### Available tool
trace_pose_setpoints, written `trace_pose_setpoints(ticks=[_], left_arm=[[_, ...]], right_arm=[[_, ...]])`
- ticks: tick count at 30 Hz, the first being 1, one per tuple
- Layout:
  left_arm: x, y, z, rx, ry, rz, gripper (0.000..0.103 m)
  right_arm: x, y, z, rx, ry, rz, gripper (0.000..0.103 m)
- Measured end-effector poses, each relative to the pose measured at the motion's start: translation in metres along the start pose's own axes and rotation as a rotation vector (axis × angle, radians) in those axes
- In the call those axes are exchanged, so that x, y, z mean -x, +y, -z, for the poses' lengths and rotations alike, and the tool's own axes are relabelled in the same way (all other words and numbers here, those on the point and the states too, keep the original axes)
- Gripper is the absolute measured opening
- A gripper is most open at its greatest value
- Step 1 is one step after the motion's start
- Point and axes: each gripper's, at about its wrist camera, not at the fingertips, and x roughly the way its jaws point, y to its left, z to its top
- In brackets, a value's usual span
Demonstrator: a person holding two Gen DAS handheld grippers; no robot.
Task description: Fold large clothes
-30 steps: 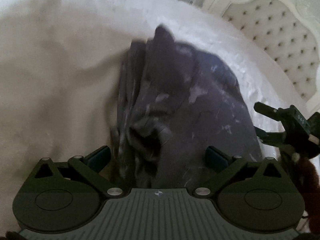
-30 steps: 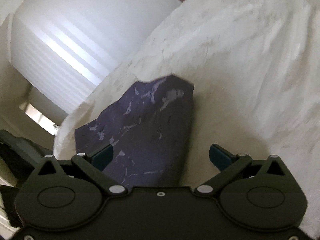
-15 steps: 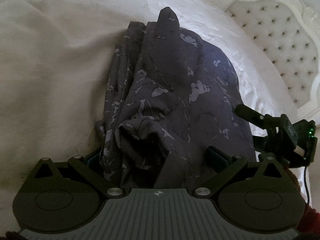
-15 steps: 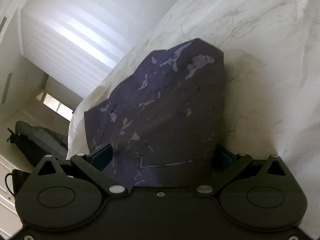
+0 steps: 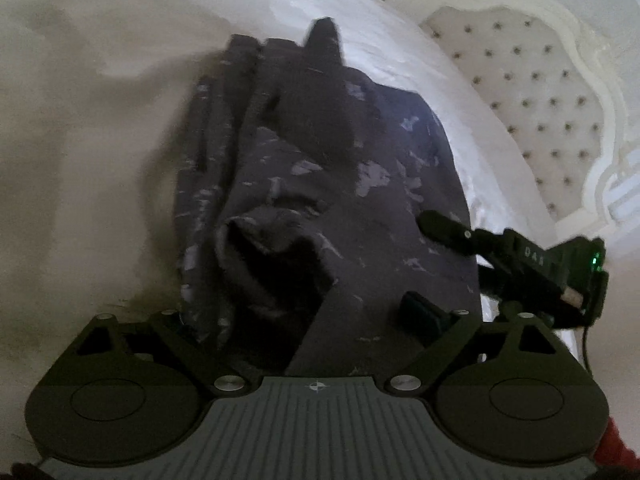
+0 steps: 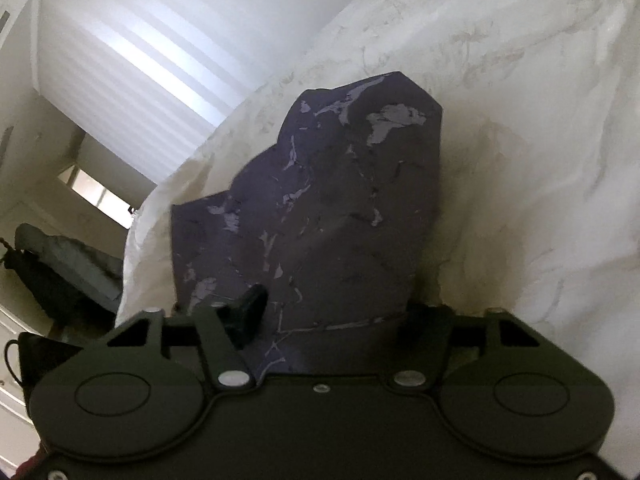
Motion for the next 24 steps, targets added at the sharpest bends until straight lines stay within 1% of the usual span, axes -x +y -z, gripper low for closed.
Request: trace_pose_setpoints(ticks=[4, 8, 13, 17, 21, 24], left_arm=[[-0.017, -0.025, 0.004, -0.023, 0.042, 0.033, 0.092], [-0.054, -0.068, 0.008, -0.073, 0.091, 0.082, 0.093], [-0.117, -0.132, 0.007, -0.141, 0.159, 0.168, 0.093], [-0.173, -0.184, 0.002, -0.202, 0.210, 0.223, 0.093], [-0.215, -0.225, -0.003, -0.275, 0.235, 0.240, 0.093], [-0.231, -0.241, -0.001, -0.312, 0.244, 0.231, 0.094]], right_arm=[[0.023, -0.006, -0.003, 0.023, -0.004, 0.029, 0.064], [0.067, -0.032, -0.008, 0.019, -0.028, 0.085, 0.064], [0.136, -0.075, -0.020, 0.005, -0.080, 0.202, 0.064], [0.186, -0.116, -0.030, -0.038, -0.120, 0.298, 0.064], [0.223, -0.147, -0.042, -0.072, -0.180, 0.401, 0.065], [0.231, -0.159, -0.052, -0.047, -0.203, 0.476, 0.068]])
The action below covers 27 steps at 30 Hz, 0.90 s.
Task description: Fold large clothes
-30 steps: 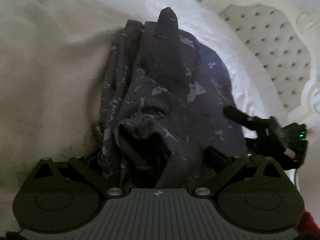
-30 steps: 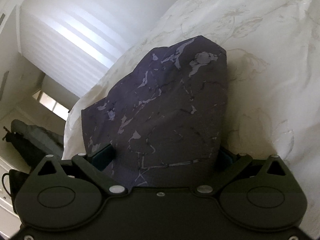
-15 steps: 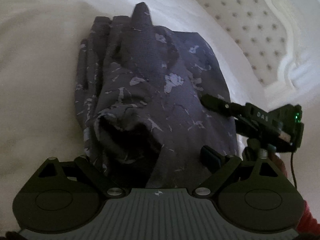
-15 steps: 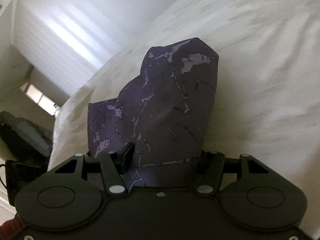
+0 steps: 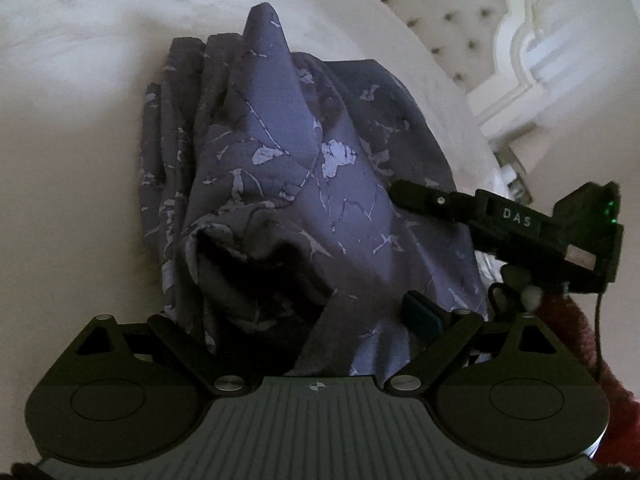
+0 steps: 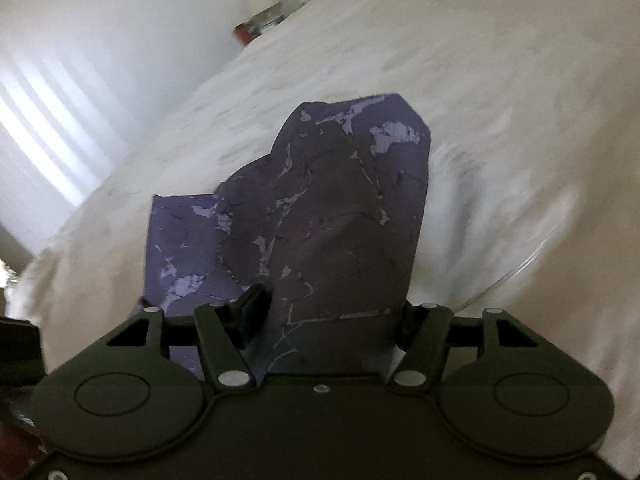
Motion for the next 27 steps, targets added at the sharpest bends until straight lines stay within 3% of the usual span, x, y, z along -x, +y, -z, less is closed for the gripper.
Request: trace_pose_setpoints(ticks=[3, 6, 12, 19, 27], left_arm=[[-0.004, -0.002, 0.003, -0.009, 0.004, -0.021, 0.097], [0.006, 0.004, 0.015, -0.032, -0.005, -0.017, 0.097], [0.021, 0.006, 0.032, -0.031, -0.062, -0.037, 0.097], [0.043, -0.006, 0.040, -0.057, -0.106, -0.112, 0.098], [0.081, -0.037, 0.048, -0.190, -0.173, -0.309, 0.098]], right_arm=[[-0.006, -0.009, -0.002, -0.008, -0.023, 0.035, 0.072], [-0.013, -0.012, 0.012, -0.022, -0.050, 0.052, 0.087], [-0.014, -0.016, 0.012, -0.012, -0.059, 0.059, 0.102], [-0.008, -0.009, 0.014, 0.011, -0.099, 0.111, 0.102], [0.023, 0.001, 0.031, -0.064, -0.170, 0.151, 0.102]])
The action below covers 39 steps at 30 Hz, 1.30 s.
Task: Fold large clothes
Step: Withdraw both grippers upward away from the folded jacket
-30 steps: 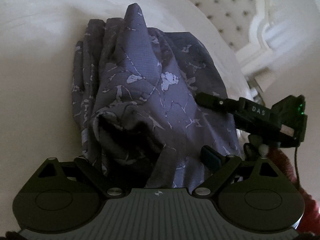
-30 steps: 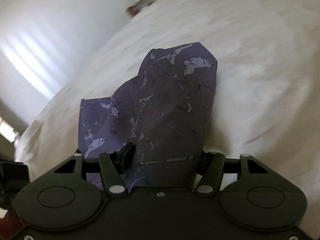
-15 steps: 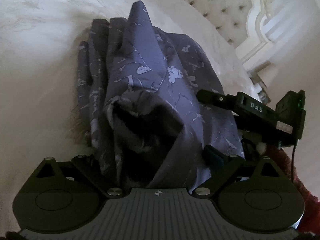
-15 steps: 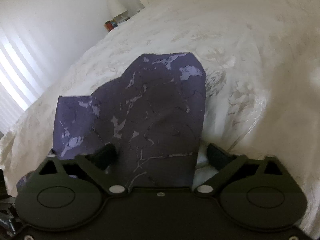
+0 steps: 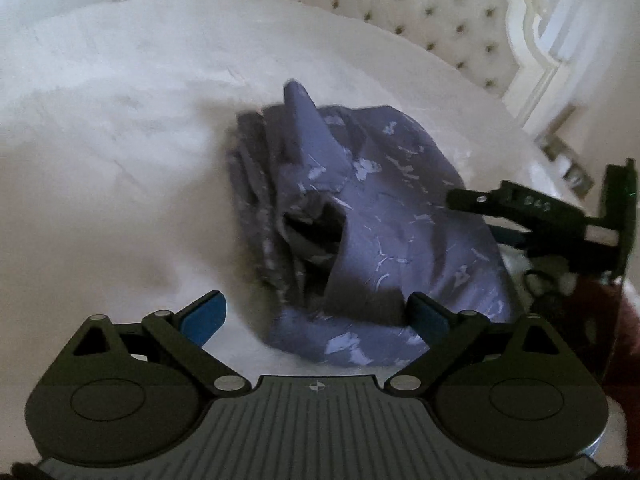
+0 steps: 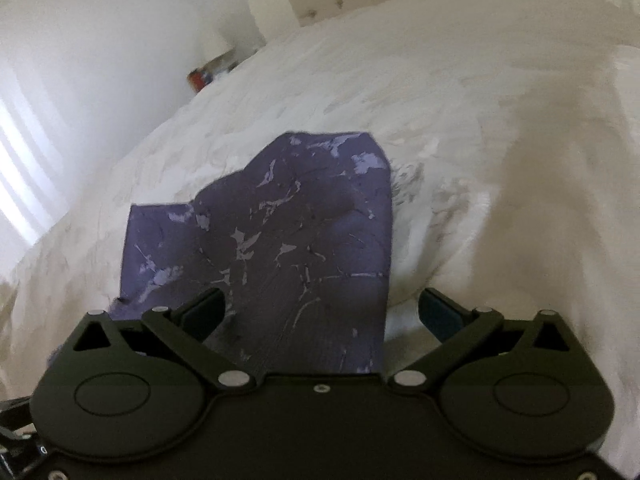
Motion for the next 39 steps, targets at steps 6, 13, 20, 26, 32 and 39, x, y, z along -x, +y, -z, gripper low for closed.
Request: trace_pose_setpoints(ticks=[6, 13, 20, 26, 32, 39], left_arm=[[0.026, -0.018, 0.001, -0.089, -0.040, -0.139, 0.098], [0.049, -0.023, 0.012, -0.109, -0.067, -0.193, 0.098], [0.069, -0.027, 0.022, -0.111, -0.089, -0.210, 0.098], [0.082, -0.030, 0.030, -0.110, -0.106, -0.218, 0.098], [0.095, -0.037, 0.037, -0.133, -0.134, -0.240, 0.098], [0.111, -0.043, 0.047, -0.143, -0.149, -0.254, 0.098]], right_arm=[[0.034, 0.010, 0.014, -0.070, -0.081, 0.054, 0.102], [0.063, 0.039, 0.040, -0.085, -0.121, 0.087, 0.102], [0.088, 0.061, 0.074, -0.099, -0.109, 0.101, 0.102], [0.113, 0.080, 0.095, -0.060, -0.104, 0.135, 0.102], [0.136, 0.092, 0.108, -0.051, -0.080, 0.192, 0.102], [0.160, 0.111, 0.119, 0.015, -0.051, 0.238, 0.102]])
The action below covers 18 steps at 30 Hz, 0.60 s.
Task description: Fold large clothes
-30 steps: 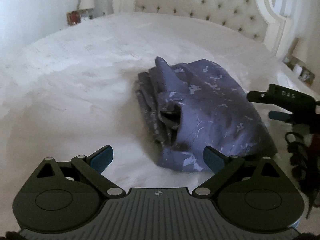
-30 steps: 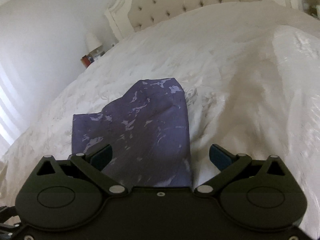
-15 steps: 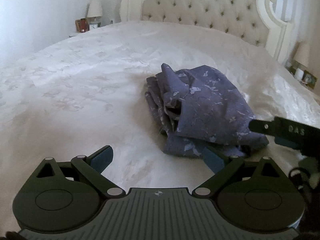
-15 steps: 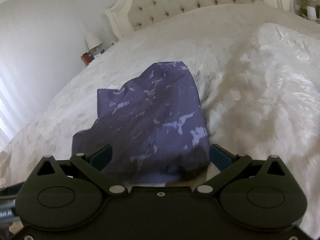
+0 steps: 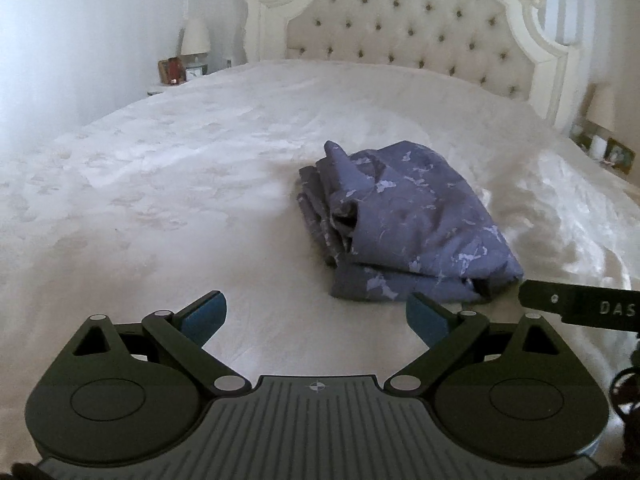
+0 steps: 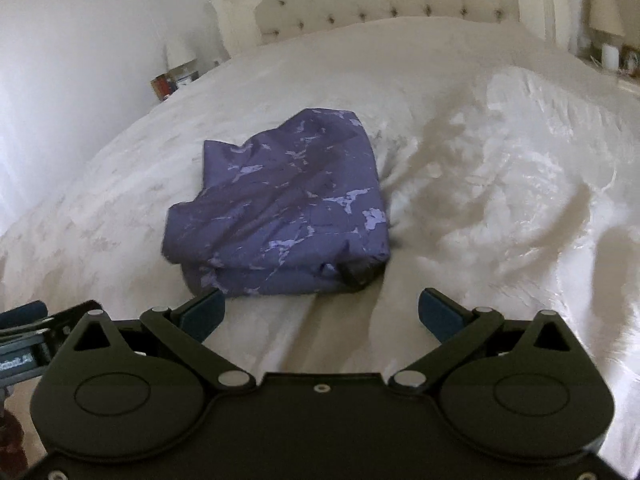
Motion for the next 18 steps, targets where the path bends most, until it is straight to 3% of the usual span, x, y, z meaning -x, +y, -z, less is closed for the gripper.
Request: trace_pose_setpoints(ticks=[11, 18], left_arm=[[0.005, 0.014, 0.006, 0.056, 0.057, -0.038, 0.098], [0.000, 0.021, 0.012, 0.081, 0.099, -0.042, 0.098]], right_arm=[[0.014, 0.035, 0.002, 0.119, -0.021, 0.176, 0.102], [0.008, 0.039, 0.004, 0.141, 0.024, 0.168, 0.102]])
